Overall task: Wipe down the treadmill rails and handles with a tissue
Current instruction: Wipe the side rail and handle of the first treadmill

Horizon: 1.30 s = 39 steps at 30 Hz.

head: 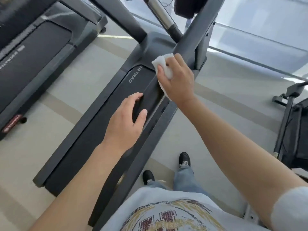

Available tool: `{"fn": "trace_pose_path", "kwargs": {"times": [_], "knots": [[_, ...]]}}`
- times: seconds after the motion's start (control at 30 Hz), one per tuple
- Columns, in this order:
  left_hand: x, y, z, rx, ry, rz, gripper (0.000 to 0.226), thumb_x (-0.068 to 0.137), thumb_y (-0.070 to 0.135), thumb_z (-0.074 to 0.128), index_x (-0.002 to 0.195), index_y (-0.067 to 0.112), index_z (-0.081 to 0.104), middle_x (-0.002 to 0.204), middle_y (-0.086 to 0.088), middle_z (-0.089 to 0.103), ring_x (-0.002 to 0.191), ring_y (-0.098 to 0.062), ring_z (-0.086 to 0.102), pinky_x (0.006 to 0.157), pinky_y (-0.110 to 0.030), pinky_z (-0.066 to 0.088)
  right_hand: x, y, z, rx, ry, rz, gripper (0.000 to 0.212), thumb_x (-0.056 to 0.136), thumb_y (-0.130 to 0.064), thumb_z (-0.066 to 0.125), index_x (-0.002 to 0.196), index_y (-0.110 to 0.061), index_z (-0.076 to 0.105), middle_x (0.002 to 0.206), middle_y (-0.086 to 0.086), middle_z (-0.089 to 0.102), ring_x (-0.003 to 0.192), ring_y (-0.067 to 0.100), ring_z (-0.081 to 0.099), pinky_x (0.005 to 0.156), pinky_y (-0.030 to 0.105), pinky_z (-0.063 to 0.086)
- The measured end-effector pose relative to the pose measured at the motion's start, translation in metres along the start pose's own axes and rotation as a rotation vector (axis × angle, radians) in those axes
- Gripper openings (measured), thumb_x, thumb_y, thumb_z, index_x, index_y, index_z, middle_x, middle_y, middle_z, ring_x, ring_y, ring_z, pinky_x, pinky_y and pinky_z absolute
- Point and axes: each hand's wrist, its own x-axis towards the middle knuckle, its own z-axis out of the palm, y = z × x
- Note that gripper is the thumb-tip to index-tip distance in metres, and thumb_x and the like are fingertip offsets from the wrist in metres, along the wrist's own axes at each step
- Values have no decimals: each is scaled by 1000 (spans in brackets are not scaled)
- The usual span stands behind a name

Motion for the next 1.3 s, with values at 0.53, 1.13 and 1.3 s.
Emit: {"fn": "trace_pose_path", "kwargs": {"times": [0.53, 1.13, 1.3], "knots": [[0, -9, 1, -165, 16, -4, 39, 105, 20, 54, 144, 24, 56, 134, 19, 63, 130, -5, 59, 109, -27, 49, -150, -92, 20, 725, 87, 651, 29, 104, -38, 55, 116, -14, 46, 90, -4, 60, 74, 18, 61, 66, 44, 53], [-2, -7, 4, -175, 31, -27, 40, 104, 29, 54, 143, 27, 58, 134, 12, 67, 127, -11, 62, 111, -41, 50, -60, -41, 20, 671, 289, 833, 22, 109, -33, 53, 104, -12, 48, 77, -8, 57, 71, 11, 60, 69, 40, 54], [-1, -5, 1, -157, 21, -18, 38, 105, 25, 55, 144, 26, 57, 134, 13, 66, 126, -8, 62, 107, -32, 52, -130, -97, 14, 699, 150, 762, 9, 109, -27, 54, 107, -21, 48, 79, -13, 57, 71, 11, 58, 64, 30, 46]]}}
